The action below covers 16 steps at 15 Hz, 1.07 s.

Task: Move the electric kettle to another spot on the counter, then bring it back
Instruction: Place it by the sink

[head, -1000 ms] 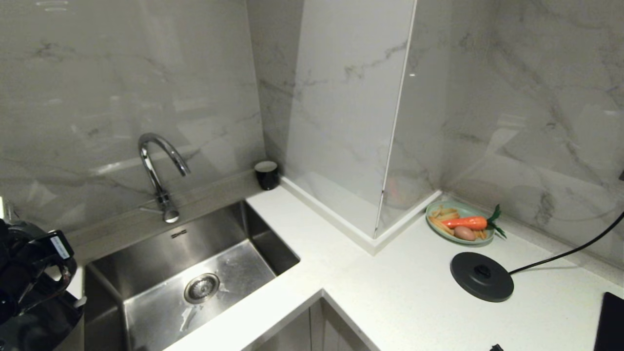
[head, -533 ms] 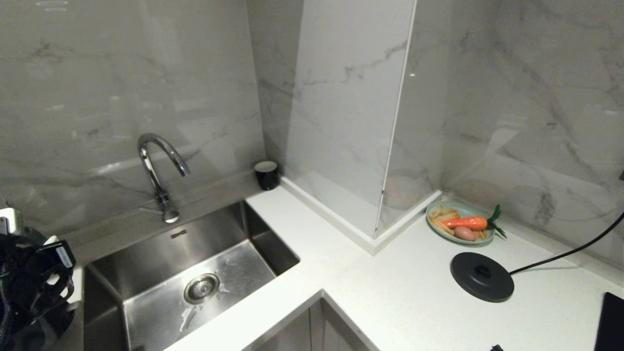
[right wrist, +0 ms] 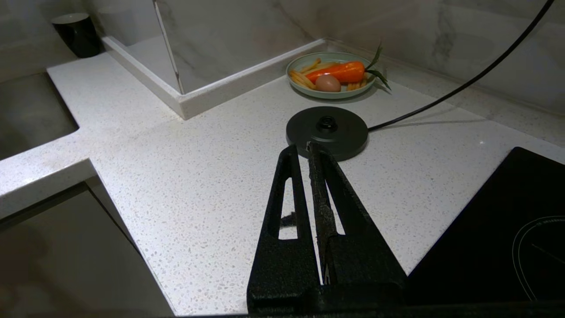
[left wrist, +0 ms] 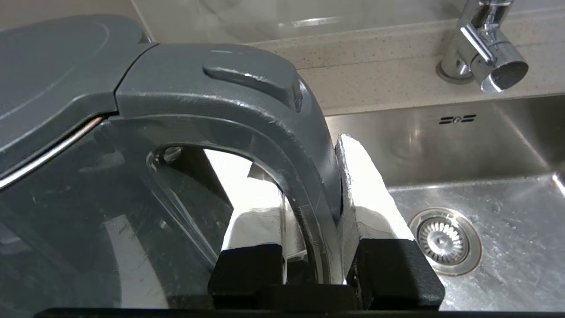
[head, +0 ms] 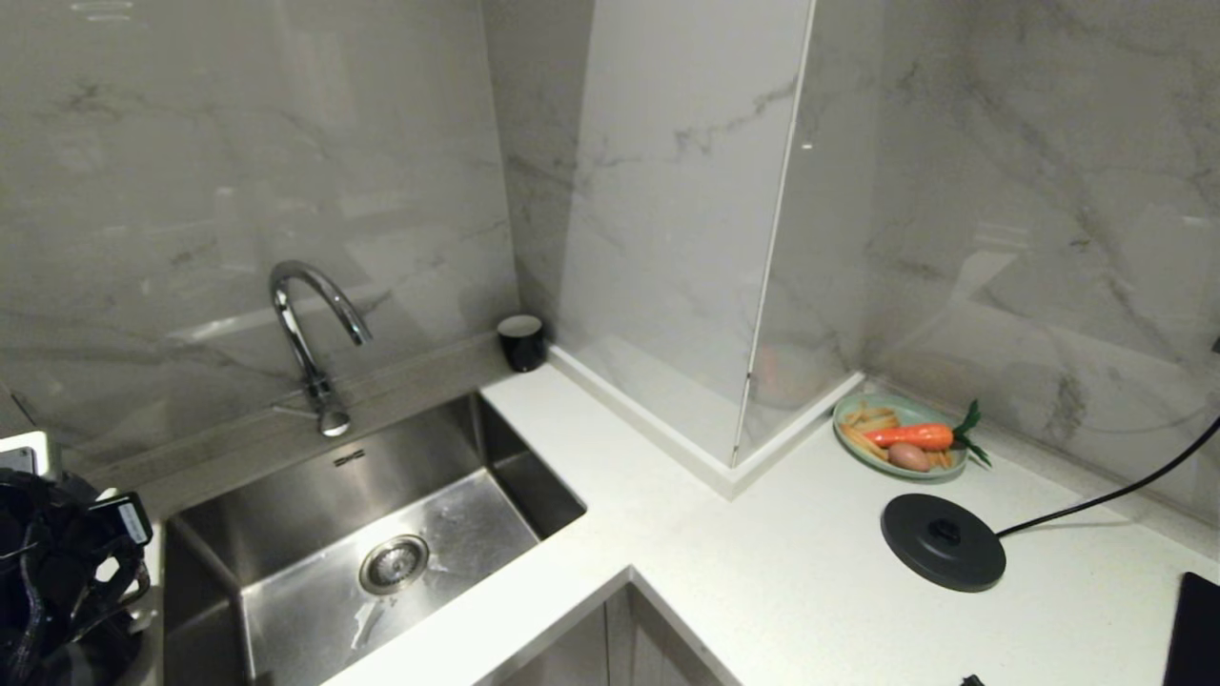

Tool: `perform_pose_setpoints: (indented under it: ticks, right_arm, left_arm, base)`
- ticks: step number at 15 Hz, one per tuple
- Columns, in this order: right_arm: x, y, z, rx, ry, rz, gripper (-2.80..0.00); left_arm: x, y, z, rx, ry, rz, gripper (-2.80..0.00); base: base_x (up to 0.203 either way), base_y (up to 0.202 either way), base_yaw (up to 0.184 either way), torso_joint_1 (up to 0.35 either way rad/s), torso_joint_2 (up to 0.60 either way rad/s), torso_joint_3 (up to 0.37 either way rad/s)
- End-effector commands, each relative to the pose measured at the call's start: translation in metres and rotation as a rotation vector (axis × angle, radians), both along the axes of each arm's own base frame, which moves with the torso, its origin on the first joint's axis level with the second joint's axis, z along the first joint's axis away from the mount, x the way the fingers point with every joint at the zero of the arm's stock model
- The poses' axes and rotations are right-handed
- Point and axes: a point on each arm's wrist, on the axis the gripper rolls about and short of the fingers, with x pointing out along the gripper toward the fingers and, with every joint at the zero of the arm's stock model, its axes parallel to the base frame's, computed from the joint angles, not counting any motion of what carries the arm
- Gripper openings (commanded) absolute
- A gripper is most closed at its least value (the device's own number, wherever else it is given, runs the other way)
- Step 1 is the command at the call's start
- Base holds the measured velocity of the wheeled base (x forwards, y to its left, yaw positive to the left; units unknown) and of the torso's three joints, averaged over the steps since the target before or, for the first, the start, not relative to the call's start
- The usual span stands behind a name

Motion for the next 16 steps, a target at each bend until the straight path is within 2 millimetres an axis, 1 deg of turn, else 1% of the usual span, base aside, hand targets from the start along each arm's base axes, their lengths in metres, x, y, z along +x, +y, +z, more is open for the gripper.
perform_pose_setpoints:
  ticks: [1, 5, 9, 13, 14, 16]
  right_arm:
    - [0.000, 0.000, 0.000, 0.000, 0.001, 0.000, -2.80]
    - [0.000, 0.000, 0.000, 0.000, 0.001, 0.000, -2.80]
    - [0.000, 0.000, 0.000, 0.000, 0.001, 0.000, -2.80]
    - [0.000, 0.000, 0.000, 0.000, 0.000, 0.000, -2.80]
    - [0.000, 0.000, 0.000, 0.000, 0.001, 0.000, -2.80]
    - [0.000, 0.000, 0.000, 0.000, 0.000, 0.000, -2.80]
  left_arm:
    - [0.003, 0.002, -0.002, -0.001, -0.005, 0.005, -2.80]
    - [0.000, 0.001, -0.002, -0.006, 0.003, 0.004, -2.80]
    - [-0.019, -0.011, 0.000, -0.034, 0.025, -0.059, -2.80]
    - [-0.020, -0.010, 0.001, -0.043, 0.016, -0.056, -2.80]
    - [-0.020, -0.010, 0.001, -0.043, 0.016, -0.056, 0.00]
    - [-0.020, -0.009, 0.002, -0.041, 0.012, -0.052, 0.00]
  base:
    - [0.000, 0.000, 0.000, 0.000, 0.00, 0.000]
    - [0.000, 0.000, 0.000, 0.000, 0.00, 0.000]
    - [0.000, 0.000, 0.000, 0.000, 0.00, 0.000]
    - [0.000, 0.000, 0.000, 0.000, 0.00, 0.000]
    - [0.000, 0.000, 0.000, 0.000, 0.00, 0.000]
    - [0.000, 0.000, 0.000, 0.000, 0.00, 0.000]
